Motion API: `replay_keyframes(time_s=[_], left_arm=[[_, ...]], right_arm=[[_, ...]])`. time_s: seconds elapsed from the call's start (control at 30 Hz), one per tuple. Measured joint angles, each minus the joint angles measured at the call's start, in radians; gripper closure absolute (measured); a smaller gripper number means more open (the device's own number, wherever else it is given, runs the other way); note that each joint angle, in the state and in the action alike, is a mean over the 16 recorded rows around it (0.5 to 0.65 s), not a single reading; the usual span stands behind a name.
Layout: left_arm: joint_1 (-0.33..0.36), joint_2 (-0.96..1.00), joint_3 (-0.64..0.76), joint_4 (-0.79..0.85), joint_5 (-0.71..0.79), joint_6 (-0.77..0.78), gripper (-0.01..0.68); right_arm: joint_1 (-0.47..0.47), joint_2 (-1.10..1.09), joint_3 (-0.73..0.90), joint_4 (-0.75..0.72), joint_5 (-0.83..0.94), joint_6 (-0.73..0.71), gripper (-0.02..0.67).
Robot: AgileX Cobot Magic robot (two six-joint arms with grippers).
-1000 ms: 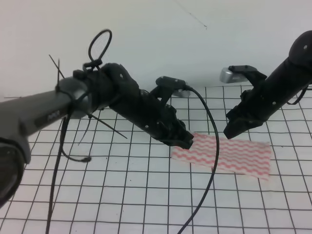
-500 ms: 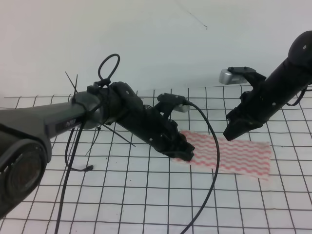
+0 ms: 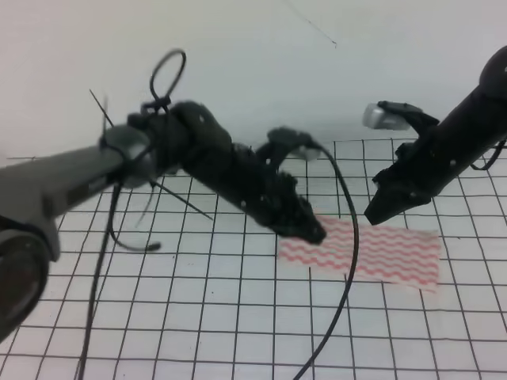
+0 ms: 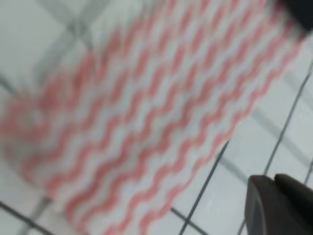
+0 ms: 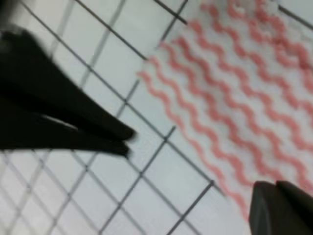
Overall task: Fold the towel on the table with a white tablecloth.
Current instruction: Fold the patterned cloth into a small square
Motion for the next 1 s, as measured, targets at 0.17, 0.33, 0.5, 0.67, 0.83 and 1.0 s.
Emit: replay_keyframes(time_s=[0.17, 0.33, 0.5, 0.67, 0.83, 1.0], left_arm=[[0.035, -0.105, -0.030, 0.056, 0.042, -0.042, 0.675], [0.083, -0.223, -0.034, 0.112, 0.080, -0.096, 0.675], [0.122, -0.333, 0.025, 0.147, 0.096, -0.130, 0.675], [0.140, -0.424, 0.136, 0.149, 0.068, -0.135, 0.675], [0.140, -0.492, 0.253, 0.144, 0.010, -0.132, 0.674], [0.139, -0.529, 0.327, 0.114, -0.036, -0.114, 0.674]], right_arm=[[-0.051, -0.064, 0.052, 0.043, -0.008, 0.006, 0.649], [-0.095, -0.154, 0.158, 0.090, -0.044, 0.000, 0.649], [-0.118, -0.248, 0.312, 0.128, -0.110, -0.015, 0.649], [-0.116, -0.308, 0.463, 0.154, -0.184, -0.024, 0.648], [-0.112, -0.336, 0.573, 0.150, -0.254, -0.012, 0.637], [-0.110, -0.342, 0.629, 0.128, -0.312, 0.052, 0.561]])
